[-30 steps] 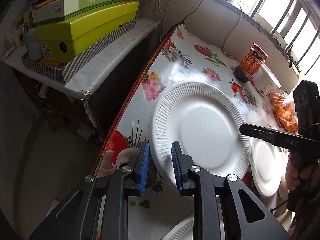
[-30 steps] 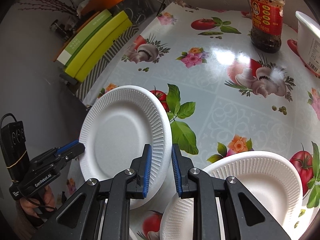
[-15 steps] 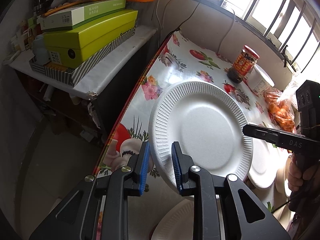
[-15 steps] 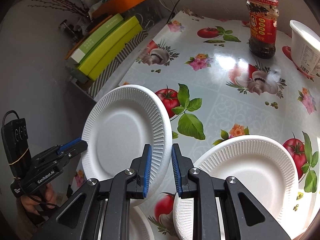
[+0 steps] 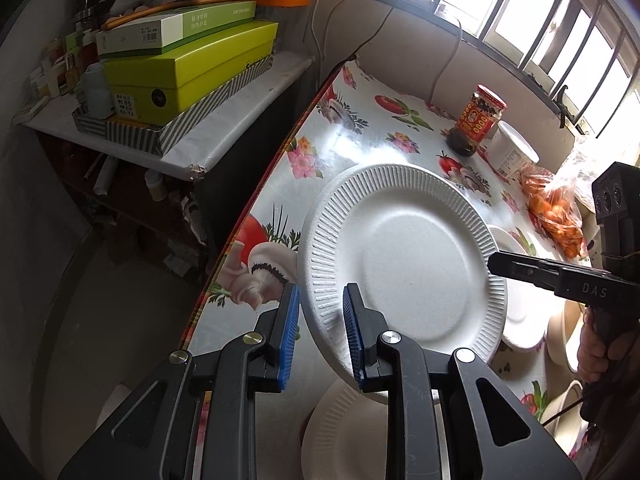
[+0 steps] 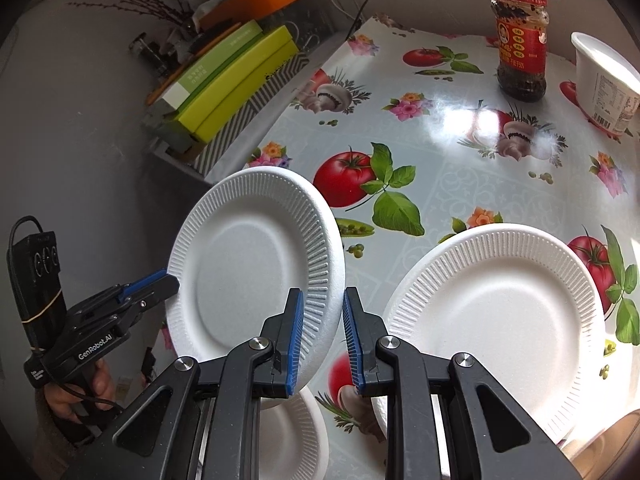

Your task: Organize plates and bowls

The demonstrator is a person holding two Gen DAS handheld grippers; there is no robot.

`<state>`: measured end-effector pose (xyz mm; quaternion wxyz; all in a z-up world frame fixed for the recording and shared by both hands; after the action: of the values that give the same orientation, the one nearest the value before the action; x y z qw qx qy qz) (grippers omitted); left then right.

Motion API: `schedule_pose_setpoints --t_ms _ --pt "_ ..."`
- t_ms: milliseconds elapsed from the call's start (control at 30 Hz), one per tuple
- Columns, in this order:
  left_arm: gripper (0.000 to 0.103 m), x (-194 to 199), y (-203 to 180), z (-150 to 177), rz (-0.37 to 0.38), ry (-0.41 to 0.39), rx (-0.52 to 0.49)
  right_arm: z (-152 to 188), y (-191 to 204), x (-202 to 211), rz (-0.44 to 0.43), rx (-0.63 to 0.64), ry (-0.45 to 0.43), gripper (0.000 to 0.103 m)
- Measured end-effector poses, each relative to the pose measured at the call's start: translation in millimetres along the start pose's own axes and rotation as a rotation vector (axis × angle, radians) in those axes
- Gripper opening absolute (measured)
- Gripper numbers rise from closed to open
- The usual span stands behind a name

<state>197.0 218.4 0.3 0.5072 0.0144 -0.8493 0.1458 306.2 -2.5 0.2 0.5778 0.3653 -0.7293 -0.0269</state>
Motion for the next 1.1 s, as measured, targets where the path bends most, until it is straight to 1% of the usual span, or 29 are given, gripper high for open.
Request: schedule_pose_setpoints --t_ms 433,700,1100 --pt "0.024 17.0 -0.7 40.1 0.005 0.001 -0.001 39.7 14.3 8.3 -0.012 0.015 0.008 0.020" --pt "0.024 20.4 0.6 60.3 0.008 0.012 0.002 65.9 19.0 9.4 -0.016 0.015 0.023 0.020" --pt "0.024 20.6 2.4 88.8 0.018 0.038 0.016 91.0 26.2 11.9 -0.006 0.038 0.041 0.020"
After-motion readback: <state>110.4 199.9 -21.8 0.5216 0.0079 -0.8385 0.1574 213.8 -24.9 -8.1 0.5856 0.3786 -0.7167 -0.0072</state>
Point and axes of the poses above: each gripper's, at about its wrist camera, not at the fingertips, and x roughly against the way its jaws point, y to its left, z to its underside, the point moved 2 cm from there along -x, roughly the way its jaws point, and after that the axes turned 6 degrees about y, right-handed, at the moved point
